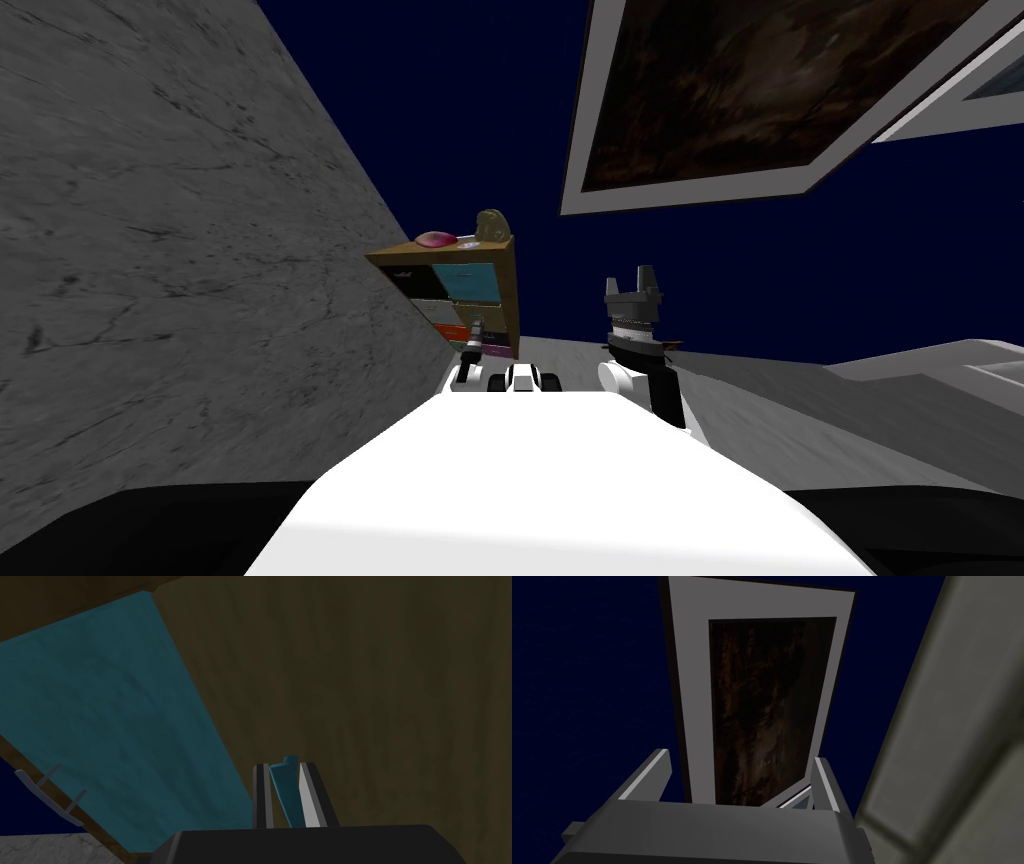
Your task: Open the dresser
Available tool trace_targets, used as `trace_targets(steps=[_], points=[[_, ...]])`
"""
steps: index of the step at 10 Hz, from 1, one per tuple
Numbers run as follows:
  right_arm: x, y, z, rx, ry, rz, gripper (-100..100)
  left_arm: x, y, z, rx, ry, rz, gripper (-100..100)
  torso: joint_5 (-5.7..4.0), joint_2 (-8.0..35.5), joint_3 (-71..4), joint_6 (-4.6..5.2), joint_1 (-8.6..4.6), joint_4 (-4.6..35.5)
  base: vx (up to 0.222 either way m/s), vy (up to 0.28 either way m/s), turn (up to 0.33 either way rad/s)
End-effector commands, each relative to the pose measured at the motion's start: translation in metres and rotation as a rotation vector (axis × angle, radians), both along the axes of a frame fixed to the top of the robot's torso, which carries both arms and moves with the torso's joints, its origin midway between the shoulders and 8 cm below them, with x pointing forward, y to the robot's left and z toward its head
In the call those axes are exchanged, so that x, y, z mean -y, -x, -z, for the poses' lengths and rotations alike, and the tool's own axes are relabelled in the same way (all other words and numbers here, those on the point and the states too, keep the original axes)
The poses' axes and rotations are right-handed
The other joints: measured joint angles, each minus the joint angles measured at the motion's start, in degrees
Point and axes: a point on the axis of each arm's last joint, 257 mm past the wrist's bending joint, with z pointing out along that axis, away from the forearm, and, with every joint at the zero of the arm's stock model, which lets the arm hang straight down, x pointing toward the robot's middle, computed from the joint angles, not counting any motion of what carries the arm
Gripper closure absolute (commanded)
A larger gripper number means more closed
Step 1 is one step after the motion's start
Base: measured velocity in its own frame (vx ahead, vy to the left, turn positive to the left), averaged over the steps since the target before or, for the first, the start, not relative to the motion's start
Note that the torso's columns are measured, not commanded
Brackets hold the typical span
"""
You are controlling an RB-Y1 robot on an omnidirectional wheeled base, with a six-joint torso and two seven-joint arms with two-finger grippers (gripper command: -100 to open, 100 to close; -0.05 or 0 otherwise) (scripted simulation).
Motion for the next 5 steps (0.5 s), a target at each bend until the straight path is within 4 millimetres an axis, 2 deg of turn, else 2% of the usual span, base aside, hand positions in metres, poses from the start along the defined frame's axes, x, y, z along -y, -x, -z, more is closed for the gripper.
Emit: trace_targets(steps=[1,2,3,4,5], points=[[0.000,0.000,0.000,0.000,0.000,0.000,0,0.005,-0.020,0.007,-0.015,-0.004,0.014,100,0.00,0.10,0.02,-0.09,0.02,-0.01,-0.103,-0.008,0.060],[0.000,0.000,0.000,0.000,0.000,0.000,0,0.005,-0.019,0.012,-0.025,-0.004,0.014,100,0.01,0.13,0.06,-0.02,0.01,0.02,-0.040,0.006,0.004],[0.000,0.000,0.000,0.000,0.000,0.000,0,0.004,-0.032,0.002,-0.002,-0.006,0.018,100,0.02,-0.01,-0.01,0.03,-0.01,-0.05,-0.079,0.000,0.064],[0.000,0.000,0.000,0.000,0.000,0.000,0,0.009,-0.040,0.002,-0.002,-0.006,0.027,100,-0.03,0.10,0.02,-0.12,0.05,0.04,-0.105,-0.007,0.050],[0.000,0.000,0.000,0.000,0.000,0.000,0,0.008,-0.038,0.015,-0.028,-0.005,0.027,100,-0.04,0.25,0.11,-0.09,0.04,0.12,-0.050,0.003,0.020]])
